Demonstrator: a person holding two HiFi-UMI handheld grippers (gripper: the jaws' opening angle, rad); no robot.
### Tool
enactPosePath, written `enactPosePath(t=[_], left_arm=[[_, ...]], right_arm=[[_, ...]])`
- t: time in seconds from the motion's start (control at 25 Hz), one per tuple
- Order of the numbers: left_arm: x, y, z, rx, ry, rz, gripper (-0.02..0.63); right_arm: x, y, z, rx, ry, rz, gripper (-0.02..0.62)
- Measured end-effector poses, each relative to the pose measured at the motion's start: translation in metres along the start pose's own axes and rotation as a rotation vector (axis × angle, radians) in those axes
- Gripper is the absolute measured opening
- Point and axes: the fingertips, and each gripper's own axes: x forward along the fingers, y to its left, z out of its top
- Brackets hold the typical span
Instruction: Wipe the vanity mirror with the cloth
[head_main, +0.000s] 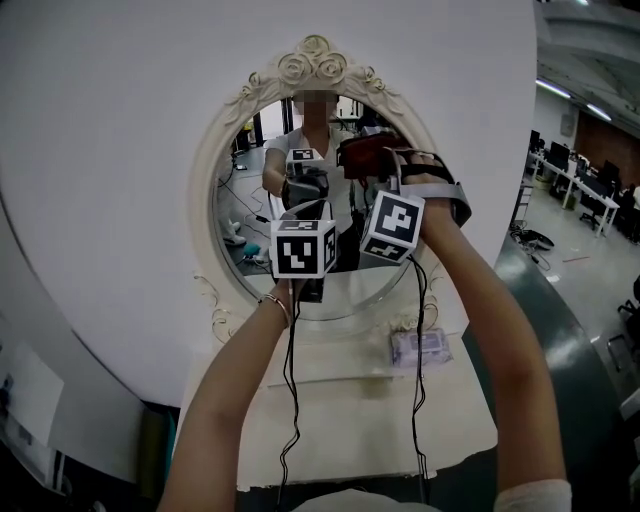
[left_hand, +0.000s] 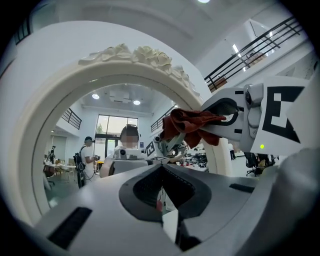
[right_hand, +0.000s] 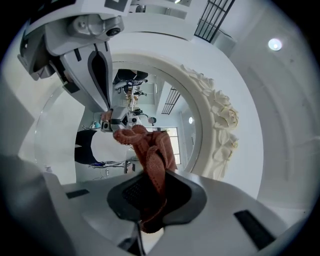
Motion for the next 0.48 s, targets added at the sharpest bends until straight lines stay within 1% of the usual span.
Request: enactPosePath(t=[0.2, 0.32, 0.48], left_arm=[[0.0, 0.0, -0.026, -0.026, 0.012, 0.004, 0.011], [0.0, 0.0, -0.042, -0.055, 0.032, 0.007, 0.011], [-0.001, -0.001, -0.062, -0.068, 0.062, 0.009, 0.011]], right_arm=[[-0.002, 0.019, -0.008, 0.021, 0.007, 0.022, 0.058], [-0.005, 0.031, -0.011, 0.033, 0.009, 0.039, 0.058], [-0.01, 0.052, -0.014, 0.07, 0.009, 0.073, 0.058]])
